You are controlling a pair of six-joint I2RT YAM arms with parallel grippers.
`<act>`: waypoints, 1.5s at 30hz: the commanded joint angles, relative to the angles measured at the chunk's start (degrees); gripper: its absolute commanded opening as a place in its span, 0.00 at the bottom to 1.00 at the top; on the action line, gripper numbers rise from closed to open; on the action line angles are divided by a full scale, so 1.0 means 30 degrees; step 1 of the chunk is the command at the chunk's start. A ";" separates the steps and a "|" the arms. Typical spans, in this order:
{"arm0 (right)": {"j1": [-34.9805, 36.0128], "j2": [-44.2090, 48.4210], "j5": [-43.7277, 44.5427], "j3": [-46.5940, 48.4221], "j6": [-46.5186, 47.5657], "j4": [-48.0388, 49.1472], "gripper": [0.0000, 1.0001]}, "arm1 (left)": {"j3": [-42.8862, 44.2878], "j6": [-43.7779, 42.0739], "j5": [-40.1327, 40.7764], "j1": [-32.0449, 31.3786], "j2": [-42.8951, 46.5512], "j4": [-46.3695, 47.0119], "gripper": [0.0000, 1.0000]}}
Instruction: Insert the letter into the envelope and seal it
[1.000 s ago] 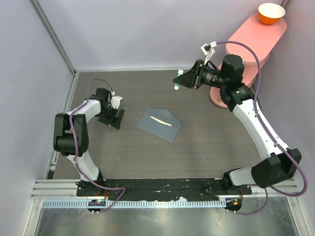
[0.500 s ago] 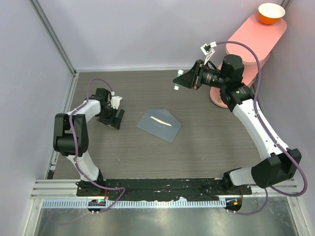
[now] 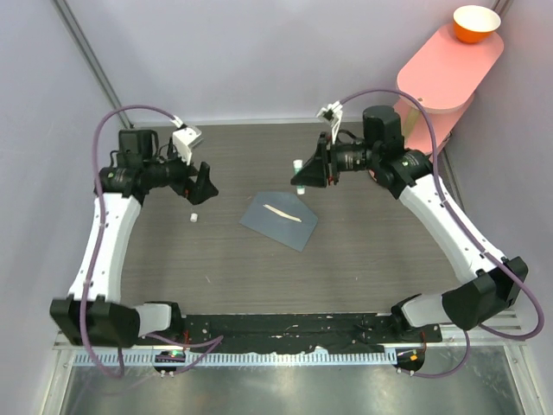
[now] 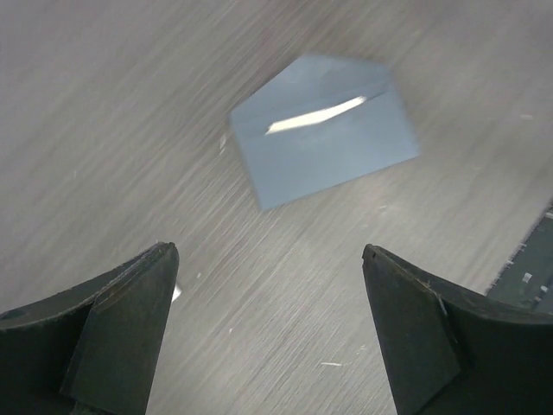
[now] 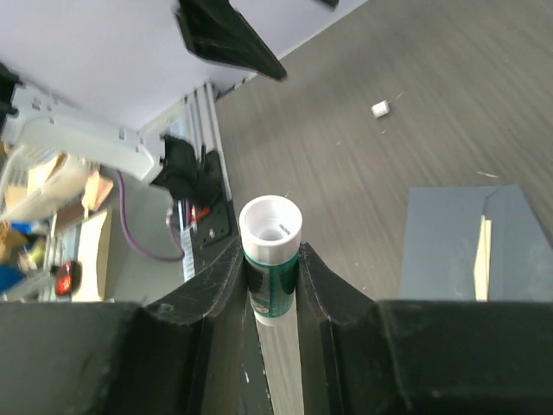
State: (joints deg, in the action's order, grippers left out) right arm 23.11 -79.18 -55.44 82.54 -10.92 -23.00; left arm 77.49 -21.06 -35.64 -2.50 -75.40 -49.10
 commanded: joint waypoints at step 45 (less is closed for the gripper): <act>0.8584 -0.1000 0.7610 0.2925 0.9586 -0.7156 0.01 | -0.4297 1.4227 -0.0980 -0.9713 0.4566 0.8017 0.41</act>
State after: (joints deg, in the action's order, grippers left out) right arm 47.59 -82.43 -33.34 87.79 16.32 -45.71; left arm 65.32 21.19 -38.04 -31.51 -61.14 -26.39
